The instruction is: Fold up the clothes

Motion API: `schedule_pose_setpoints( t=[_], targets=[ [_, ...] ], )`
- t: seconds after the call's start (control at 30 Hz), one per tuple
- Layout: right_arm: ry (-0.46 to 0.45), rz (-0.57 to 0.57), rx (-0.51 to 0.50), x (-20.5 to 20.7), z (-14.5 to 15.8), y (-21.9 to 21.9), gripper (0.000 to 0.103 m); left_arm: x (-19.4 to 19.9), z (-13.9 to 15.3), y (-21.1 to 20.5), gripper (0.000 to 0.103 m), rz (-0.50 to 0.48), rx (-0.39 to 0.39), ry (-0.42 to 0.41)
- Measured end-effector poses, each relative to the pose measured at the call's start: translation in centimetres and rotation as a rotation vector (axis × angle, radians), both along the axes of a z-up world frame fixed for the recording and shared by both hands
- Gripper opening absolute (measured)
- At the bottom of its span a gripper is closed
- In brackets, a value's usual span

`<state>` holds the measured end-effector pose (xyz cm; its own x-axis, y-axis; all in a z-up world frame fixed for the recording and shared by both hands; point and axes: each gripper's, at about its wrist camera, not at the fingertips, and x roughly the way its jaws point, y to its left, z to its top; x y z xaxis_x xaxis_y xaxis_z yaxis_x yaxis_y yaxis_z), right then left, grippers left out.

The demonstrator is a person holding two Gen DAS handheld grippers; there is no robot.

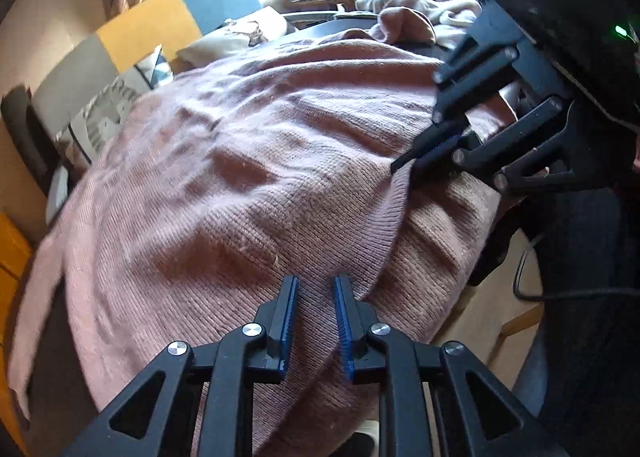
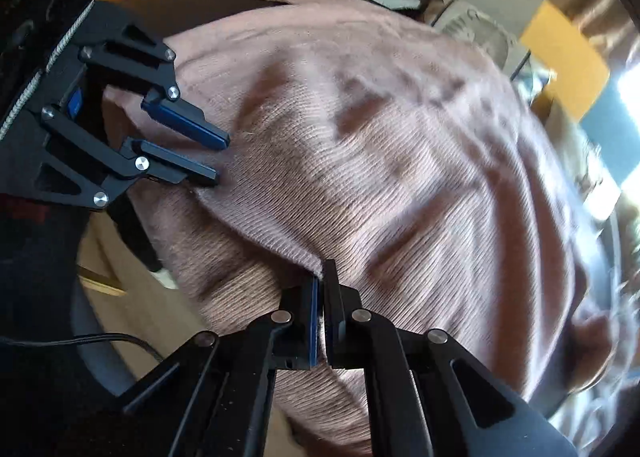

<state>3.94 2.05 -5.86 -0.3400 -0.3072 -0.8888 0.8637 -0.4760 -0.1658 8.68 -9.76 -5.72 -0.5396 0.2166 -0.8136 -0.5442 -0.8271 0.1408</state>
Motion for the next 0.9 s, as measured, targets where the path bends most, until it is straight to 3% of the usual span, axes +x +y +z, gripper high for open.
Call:
schedule_pose_setpoints(
  t=[0.17, 0.3, 0.37, 0.4, 0.5, 0.53, 0.6, 0.67, 0.8, 0.9],
  targets=[
    [-0.09, 0.031, -0.056, 2.1, 2.0, 1.2, 0.001, 1.7, 0.9, -0.7, 0.013, -0.056, 0.073, -0.109],
    [-0.164, 0.043, -0.04, 1.6, 0.6, 1.3, 0.002, 2.8, 0.0, -0.4, 0.013, -0.101, 0.032, -0.147],
    [-0.197, 0.045, -0.063, 1.3, 0.6, 1.6, 0.006, 2.5, 0.5, -0.4, 0.013, -0.096, 0.02, -0.116],
    [-0.223, 0.047, -0.089, 1.4, 1.1, 2.0, 0.014, 1.9, 1.1, -0.6, 0.013, -0.076, 0.018, -0.085],
    [-0.23, 0.01, -0.226, -0.5, 4.3, 3.6, 0.027, -0.6, 3.3, -2.2, 0.014, 0.032, 0.064, -0.005],
    [-0.191, -0.041, -0.277, -1.6, 5.4, 4.2, 0.03, -1.7, 4.0, -2.7, 0.014, 0.082, 0.065, 0.036],
    [-0.107, -0.15, -0.377, -4.0, 7.5, 5.5, 0.056, -4.3, 4.7, -3.6, 0.017, 0.18, 0.041, 0.11],
    [0.041, -0.33, -0.349, -7.1, 7.8, 5.8, 0.062, -7.8, 4.6, -4.3, 0.017, 0.284, 0.006, 0.137],
    [-0.037, -0.573, -0.314, -14.4, 4.7, 5.9, 0.062, -13.3, 1.9, -4.5, 0.017, 0.388, -0.13, 0.109],
    [-0.075, -0.6, -0.249, -15.8, 2.2, 5.1, 0.062, -13.8, -0.1, -5.0, 0.018, 0.41, -0.175, 0.091]
  ],
)
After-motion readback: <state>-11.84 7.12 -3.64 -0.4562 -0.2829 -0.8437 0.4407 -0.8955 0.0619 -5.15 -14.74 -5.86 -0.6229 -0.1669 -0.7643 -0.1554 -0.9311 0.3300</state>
